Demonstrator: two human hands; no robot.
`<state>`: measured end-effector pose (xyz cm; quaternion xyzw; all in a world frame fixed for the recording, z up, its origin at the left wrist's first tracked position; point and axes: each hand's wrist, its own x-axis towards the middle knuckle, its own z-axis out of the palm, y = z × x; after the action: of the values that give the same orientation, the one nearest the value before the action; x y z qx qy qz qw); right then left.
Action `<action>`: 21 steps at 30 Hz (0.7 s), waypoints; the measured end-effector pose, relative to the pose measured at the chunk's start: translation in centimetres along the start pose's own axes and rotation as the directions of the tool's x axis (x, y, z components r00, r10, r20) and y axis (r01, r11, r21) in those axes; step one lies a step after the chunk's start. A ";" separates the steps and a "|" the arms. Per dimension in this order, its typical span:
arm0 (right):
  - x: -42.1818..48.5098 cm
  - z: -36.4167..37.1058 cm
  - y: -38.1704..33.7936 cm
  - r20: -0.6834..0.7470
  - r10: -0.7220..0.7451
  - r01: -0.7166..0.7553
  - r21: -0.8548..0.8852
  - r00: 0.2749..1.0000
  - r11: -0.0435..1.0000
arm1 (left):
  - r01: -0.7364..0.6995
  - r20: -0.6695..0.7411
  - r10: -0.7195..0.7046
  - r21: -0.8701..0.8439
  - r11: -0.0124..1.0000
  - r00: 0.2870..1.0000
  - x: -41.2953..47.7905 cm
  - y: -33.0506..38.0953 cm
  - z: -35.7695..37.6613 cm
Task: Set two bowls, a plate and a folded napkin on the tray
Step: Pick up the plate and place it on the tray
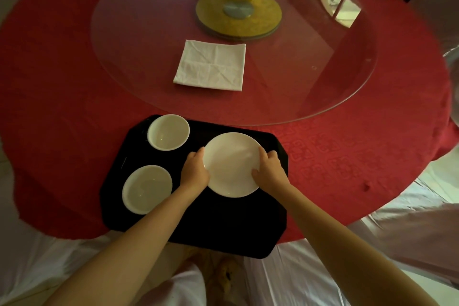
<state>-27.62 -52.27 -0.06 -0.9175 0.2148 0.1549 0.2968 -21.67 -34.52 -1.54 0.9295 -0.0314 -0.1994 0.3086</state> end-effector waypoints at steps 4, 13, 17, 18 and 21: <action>0.3 0.0 -0.2 0.023 0.035 -0.033 -0.066 0.999 0.997 | -0.021 -0.001 0.021 0.012 1.000 1.000 0.1 0.0 0.2; 0.6 0.3 -0.3 -0.009 0.031 -0.032 -0.167 0.999 0.985 | -0.050 0.016 0.050 0.019 0.999 0.999 0.3 0.0 -0.2; 0.7 0.2 -0.1 -0.011 0.016 -0.017 -0.141 1.000 0.990 | -0.061 0.027 0.060 0.055 0.997 0.998 0.5 0.1 -0.2; 0.7 0.2 -0.2 -0.016 0.006 -0.008 -0.142 1.000 0.990 | -0.052 0.037 0.049 0.076 0.996 0.998 0.6 0.1 -0.2; 0.5 -0.1 -0.4 -0.052 -0.026 0.018 -0.157 0.998 0.988 | -0.039 0.032 0.035 0.147 0.988 0.999 0.6 0.3 -0.6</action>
<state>-26.95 -52.21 -0.01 -0.9441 0.1998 0.1431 0.2199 -20.89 -34.55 -1.15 0.9461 -0.0678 -0.2044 0.2420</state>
